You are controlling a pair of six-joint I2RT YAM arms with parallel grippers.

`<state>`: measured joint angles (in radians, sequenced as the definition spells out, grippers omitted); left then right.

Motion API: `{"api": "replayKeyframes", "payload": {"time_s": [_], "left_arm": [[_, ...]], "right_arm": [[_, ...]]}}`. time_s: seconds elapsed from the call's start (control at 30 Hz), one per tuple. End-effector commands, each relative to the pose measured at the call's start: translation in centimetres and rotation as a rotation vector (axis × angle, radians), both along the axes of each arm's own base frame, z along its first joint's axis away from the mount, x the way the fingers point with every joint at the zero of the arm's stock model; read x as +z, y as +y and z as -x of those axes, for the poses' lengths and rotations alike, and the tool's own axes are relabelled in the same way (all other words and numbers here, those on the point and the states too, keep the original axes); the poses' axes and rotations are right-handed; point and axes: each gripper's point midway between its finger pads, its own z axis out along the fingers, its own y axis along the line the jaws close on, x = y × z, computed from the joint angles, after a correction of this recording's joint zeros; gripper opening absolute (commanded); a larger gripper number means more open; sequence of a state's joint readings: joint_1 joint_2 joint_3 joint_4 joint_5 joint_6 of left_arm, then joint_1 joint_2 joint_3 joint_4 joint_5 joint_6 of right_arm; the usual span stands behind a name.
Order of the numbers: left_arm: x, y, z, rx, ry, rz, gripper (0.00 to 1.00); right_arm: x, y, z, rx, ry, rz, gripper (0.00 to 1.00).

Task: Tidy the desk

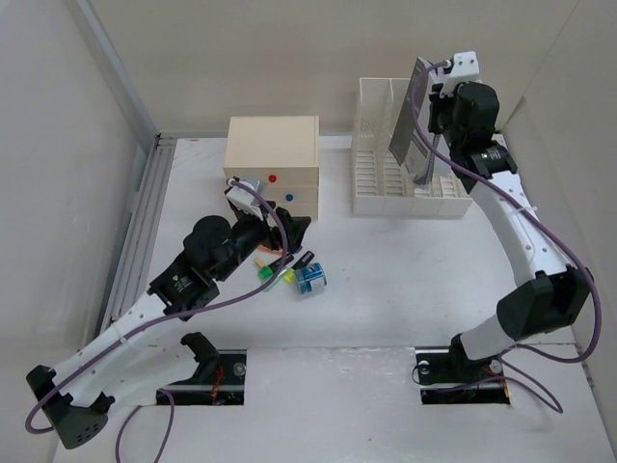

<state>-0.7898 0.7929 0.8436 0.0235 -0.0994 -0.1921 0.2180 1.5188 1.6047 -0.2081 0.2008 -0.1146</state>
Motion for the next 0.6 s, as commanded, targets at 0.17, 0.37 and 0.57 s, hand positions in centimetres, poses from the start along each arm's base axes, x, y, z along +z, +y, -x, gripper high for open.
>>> {"api": "replayKeyframes", "payload": {"time_s": [0.17,0.37,0.57], "left_arm": [[1.7,0.4,0.1,0.009,-0.053,0.035,0.94],[1.2,0.5,0.0,0.018,-0.046,0.028,0.94],[0.7,0.4,-0.4,0.027,-0.034,0.015,0.94]], "right_arm": [[7.5,1.1,-1.6,-0.077,-0.28,-0.036,0.0],[5.8,2.7,-2.3,-0.16,-0.295,-0.011,0.0],[4.3,3.1,-2.8,-0.214,-0.33,-0.076,0.0]]}}
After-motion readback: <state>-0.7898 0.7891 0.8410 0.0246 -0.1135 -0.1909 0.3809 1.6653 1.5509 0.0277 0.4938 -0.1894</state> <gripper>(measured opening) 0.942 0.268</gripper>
